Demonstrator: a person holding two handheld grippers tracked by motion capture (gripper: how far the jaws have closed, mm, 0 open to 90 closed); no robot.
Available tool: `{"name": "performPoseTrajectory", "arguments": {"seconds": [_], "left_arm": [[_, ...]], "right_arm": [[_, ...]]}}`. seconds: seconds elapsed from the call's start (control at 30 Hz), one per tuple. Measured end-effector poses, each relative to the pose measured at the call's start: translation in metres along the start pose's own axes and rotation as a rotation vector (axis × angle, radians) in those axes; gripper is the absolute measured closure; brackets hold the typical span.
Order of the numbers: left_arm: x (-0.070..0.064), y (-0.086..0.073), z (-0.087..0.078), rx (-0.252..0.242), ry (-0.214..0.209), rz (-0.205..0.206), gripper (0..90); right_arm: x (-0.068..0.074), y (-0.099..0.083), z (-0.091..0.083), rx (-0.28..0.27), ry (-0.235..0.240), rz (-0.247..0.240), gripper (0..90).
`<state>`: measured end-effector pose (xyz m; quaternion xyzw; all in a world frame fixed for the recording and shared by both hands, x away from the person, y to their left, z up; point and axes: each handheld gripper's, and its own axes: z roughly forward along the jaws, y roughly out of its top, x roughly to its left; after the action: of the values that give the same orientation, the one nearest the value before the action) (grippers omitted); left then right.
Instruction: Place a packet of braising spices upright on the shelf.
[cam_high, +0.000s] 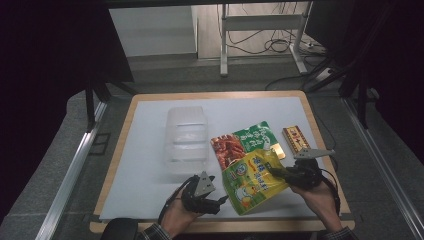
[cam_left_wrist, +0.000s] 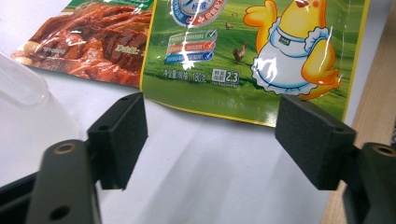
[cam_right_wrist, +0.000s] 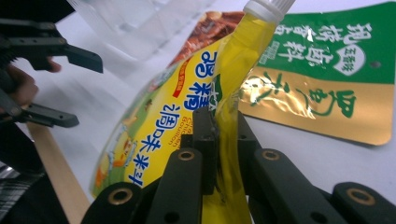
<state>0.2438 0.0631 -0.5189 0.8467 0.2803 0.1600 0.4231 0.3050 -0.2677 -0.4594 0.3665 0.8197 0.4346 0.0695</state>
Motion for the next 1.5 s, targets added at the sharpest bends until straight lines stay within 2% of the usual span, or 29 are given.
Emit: {"name": "performPoseTrajectory", "arguments": {"seconds": [0.17, 0.37, 0.6, 0.77, 0.9, 1.23, 1.5], "left_arm": [[-0.002, -0.003, -0.006, 0.005, 0.012, 0.008, 15.3], [0.000, -0.008, -0.012, 0.011, 0.022, 0.000, 15.2], [0.002, -0.011, -0.017, 0.014, 0.029, -0.008, 15.2], [0.002, -0.013, -0.019, 0.018, 0.033, -0.010, 14.7], [0.003, -0.014, -0.022, 0.016, 0.038, -0.011, 13.5], [0.003, -0.016, -0.024, 0.026, 0.049, -0.010, 9.8], [0.006, -0.019, -0.027, 0.044, 0.084, -0.023, 4.5]], "right_arm": [[0.006, 0.007, -0.004, -0.021, 0.034, -0.004, 86.8], [0.011, 0.017, -0.005, -0.020, 0.056, -0.019, 87.2], [0.021, 0.034, -0.011, -0.044, 0.081, -0.054, 87.5], [0.025, 0.042, -0.012, -0.039, 0.071, -0.079, 87.5], [0.030, 0.049, -0.012, -0.045, 0.083, -0.095, 87.6], [0.033, 0.066, -0.017, -0.054, 0.068, -0.124, 87.7], [0.031, 0.078, -0.018, -0.062, 0.010, -0.164, 87.8]]}}
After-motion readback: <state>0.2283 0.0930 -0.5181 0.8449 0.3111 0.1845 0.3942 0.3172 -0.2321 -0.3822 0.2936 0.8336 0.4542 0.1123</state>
